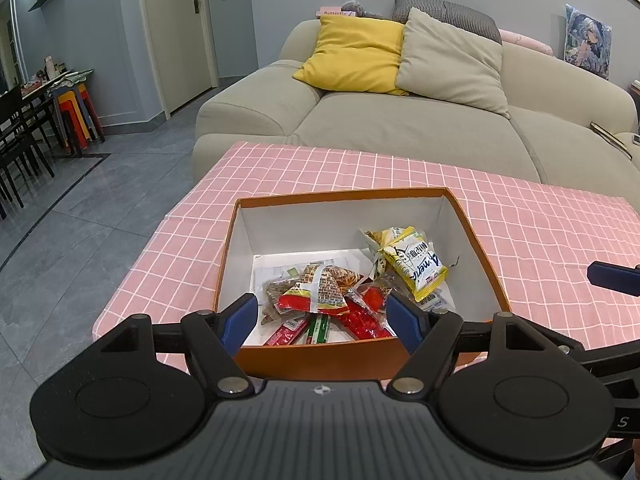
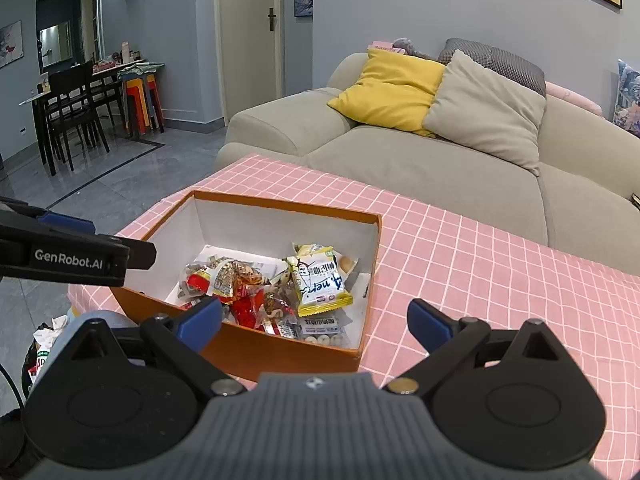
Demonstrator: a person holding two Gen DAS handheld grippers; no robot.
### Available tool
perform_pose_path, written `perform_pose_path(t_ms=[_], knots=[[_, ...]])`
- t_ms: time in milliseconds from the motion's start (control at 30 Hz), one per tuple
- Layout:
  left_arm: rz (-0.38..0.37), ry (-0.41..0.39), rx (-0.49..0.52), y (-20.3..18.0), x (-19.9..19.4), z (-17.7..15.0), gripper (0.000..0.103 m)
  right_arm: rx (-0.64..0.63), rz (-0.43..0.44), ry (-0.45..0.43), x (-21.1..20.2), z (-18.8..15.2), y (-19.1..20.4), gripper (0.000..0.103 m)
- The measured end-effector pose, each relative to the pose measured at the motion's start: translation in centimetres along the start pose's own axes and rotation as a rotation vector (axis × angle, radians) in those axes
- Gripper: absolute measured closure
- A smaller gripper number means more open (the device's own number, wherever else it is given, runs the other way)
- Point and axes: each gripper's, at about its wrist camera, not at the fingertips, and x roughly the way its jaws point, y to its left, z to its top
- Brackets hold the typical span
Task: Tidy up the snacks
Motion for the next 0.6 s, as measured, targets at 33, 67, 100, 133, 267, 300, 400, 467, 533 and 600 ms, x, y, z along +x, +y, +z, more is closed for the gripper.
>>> perform_pose_path(t_ms=[33,67,100,133,267,300,400,467,533,600], knots=[[0.0,0.0,0.0,0.0,-0.01,0.0,0.017,0.0,-0.001,0.0,0.0,0.0,0.02,0.007],[0.0,0.0,-0.001,0.01,-0.03,0.0,0.017,-0.002,0.0,0.0,0.0,-0.03,0.04,0.007],[0.0,0.0,-0.001,0.01,0.0,0.0,0.017,-0.002,0.002,0.0,-0.04,-0.06,0.09,0.007],[0.0,0.0,-0.001,0.02,0.0,0.0,0.017,-0.002,0.004,-0.001,-0.05,-0.05,0.06,0.007],[0.0,0.002,-0.001,0.03,0.02,0.0,0.017,-0.007,0.007,0.001,-0.06,-0.08,0.07,0.007],[0.0,0.002,-0.001,0.03,0.0,-0.01,0.017,-0.007,0.008,0.002,-0.06,-0.07,0.04,0.007],[0.001,0.002,0.0,-0.01,-0.06,-0.11,0.017,-0.01,0.007,0.004,-0.08,-0.07,0.04,0.007],[0.001,0.002,0.0,-0.04,-0.1,-0.15,0.017,-0.011,0.005,0.006,-0.09,-0.01,-0.01,0.007],[-0.001,0.001,0.0,0.0,-0.16,-0.18,0.017,-0.011,0.003,0.007,-0.1,0.01,-0.02,0.007],[-0.001,0.0,-0.001,-0.16,-0.15,-0.1,0.017,-0.01,0.002,0.009,-0.09,0.03,-0.03,0.007]])
